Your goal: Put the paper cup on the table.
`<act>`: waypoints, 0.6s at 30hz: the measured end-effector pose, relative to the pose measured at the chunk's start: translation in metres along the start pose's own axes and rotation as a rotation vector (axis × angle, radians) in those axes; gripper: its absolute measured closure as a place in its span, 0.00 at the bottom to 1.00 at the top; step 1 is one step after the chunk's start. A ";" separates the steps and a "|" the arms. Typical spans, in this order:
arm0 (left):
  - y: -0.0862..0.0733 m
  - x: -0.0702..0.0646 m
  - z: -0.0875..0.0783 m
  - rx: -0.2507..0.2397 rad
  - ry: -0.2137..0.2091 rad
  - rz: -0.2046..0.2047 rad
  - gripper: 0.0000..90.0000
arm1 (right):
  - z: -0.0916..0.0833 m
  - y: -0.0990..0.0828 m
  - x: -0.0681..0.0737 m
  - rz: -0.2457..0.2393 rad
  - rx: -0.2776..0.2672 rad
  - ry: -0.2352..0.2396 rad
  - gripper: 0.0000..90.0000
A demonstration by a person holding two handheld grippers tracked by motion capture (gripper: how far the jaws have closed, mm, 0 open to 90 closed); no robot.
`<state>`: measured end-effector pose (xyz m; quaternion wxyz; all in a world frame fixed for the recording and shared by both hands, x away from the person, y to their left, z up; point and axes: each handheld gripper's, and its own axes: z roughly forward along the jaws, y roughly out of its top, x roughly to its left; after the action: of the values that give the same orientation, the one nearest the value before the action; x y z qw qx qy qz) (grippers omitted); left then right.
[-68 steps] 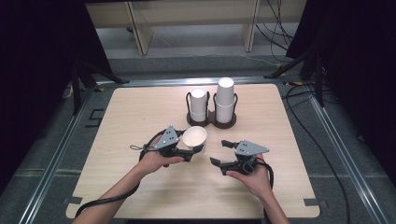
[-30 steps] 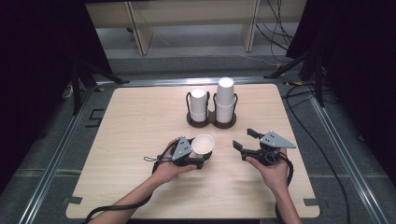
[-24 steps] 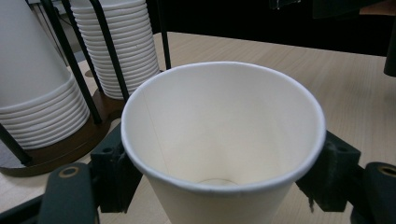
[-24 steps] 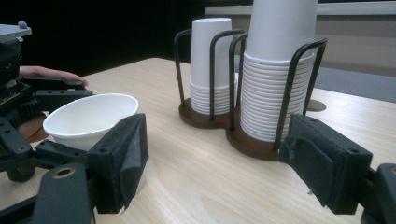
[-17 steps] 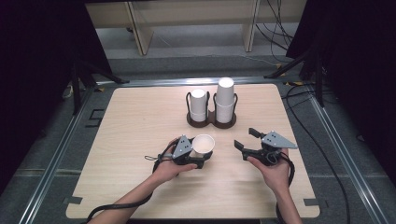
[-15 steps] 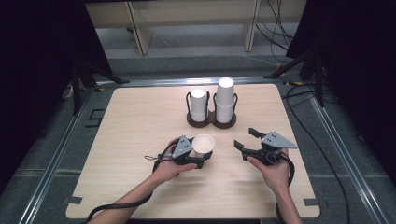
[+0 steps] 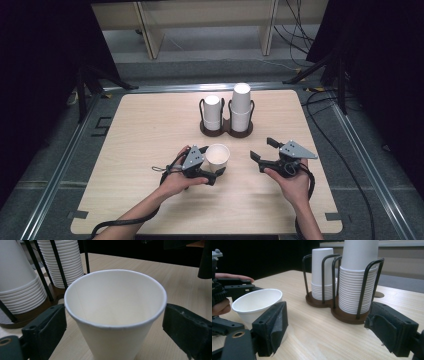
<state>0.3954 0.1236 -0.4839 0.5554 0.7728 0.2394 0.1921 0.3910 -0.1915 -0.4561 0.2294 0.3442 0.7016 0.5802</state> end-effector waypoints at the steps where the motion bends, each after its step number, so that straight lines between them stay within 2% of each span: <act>1: 0.000 0.001 -0.001 -0.005 0.000 -0.001 0.05 | 0.001 0.000 0.000 0.001 -0.001 0.008 0.19; 3: 0.000 0.002 -0.006 -0.004 -0.001 -0.001 0.04 | 0.001 -0.001 0.000 0.007 0.009 0.010 0.19; 7: 0.001 0.004 -0.015 -0.001 0.002 0.008 0.04 | 0.001 0.000 -0.002 -0.023 0.001 0.001 0.18; 8: 0.002 0.004 -0.017 -0.004 0.002 0.007 0.04 | 0.002 -0.001 0.000 0.002 0.004 0.017 0.18; 9: 0.001 0.005 -0.019 -0.006 0.004 0.009 0.03 | 0.001 -0.001 -0.001 -0.004 0.004 0.000 0.18; 12: 0.001 0.007 -0.028 -0.004 0.012 0.012 0.03 | 0.001 -0.002 -0.001 -0.008 0.006 -0.008 0.18; 18: -0.001 0.013 -0.049 -0.012 0.029 0.009 0.03 | 0.003 -0.004 -0.001 -0.012 0.012 -0.007 0.18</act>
<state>0.3779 0.1687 -0.4693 0.5557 0.7677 0.2428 0.2071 0.3927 -0.1908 -0.4604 0.2332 0.3436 0.7062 0.5734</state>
